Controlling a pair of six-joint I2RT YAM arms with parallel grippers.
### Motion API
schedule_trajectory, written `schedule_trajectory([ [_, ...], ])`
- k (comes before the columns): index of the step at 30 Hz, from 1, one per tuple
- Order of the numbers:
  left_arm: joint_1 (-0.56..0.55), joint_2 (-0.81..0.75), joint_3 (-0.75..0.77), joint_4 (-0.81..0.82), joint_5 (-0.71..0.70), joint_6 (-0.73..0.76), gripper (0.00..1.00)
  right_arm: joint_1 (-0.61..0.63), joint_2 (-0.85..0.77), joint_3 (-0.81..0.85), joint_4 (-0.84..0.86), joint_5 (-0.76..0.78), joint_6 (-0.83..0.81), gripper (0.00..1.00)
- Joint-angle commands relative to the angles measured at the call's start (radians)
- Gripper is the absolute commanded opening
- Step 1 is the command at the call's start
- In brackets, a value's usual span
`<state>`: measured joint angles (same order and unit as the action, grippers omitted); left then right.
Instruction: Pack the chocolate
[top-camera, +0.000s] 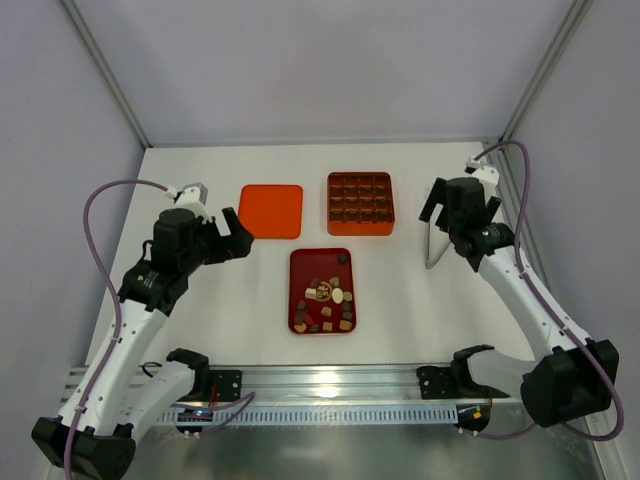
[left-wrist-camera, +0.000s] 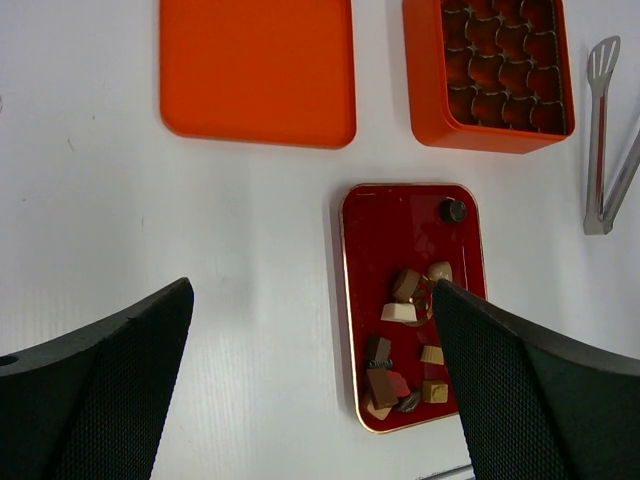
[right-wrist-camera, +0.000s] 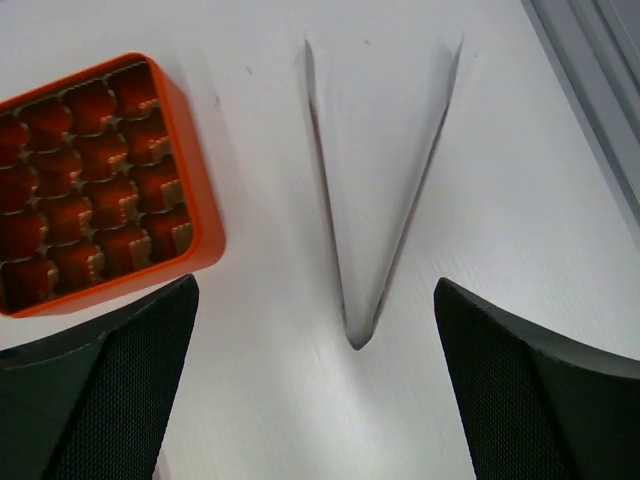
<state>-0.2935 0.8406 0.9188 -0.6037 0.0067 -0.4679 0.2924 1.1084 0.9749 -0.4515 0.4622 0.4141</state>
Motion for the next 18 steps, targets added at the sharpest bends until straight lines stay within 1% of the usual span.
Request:
schedule_trajectory([
  [1,0.001,0.000,0.017,0.015,0.032,-0.008,1.00,-0.113,0.065,0.024,-0.036,-0.100,-0.024,1.00],
  [2,0.002,0.000,0.017,0.015,0.038,-0.009,1.00,-0.133,0.088,0.036,-0.033,-0.135,-0.020,1.00],
  [3,0.002,0.002,0.018,0.016,0.050,-0.011,1.00,-0.147,0.143,0.044,-0.027,-0.145,-0.017,1.00],
  [6,0.001,0.008,0.018,0.015,0.061,-0.009,1.00,-0.183,0.230,0.076,-0.006,-0.183,-0.017,1.00],
  [10,0.002,0.002,0.014,0.015,0.059,-0.008,1.00,-0.234,0.407,0.126,-0.006,-0.218,-0.023,1.00],
  [12,0.002,-0.005,0.014,0.015,0.053,-0.006,1.00,-0.245,0.448,0.145,0.017,-0.264,-0.043,1.00],
  [18,0.002,-0.003,0.015,0.015,0.050,-0.005,1.00,-0.262,0.600,0.197,0.011,-0.281,-0.058,1.00],
])
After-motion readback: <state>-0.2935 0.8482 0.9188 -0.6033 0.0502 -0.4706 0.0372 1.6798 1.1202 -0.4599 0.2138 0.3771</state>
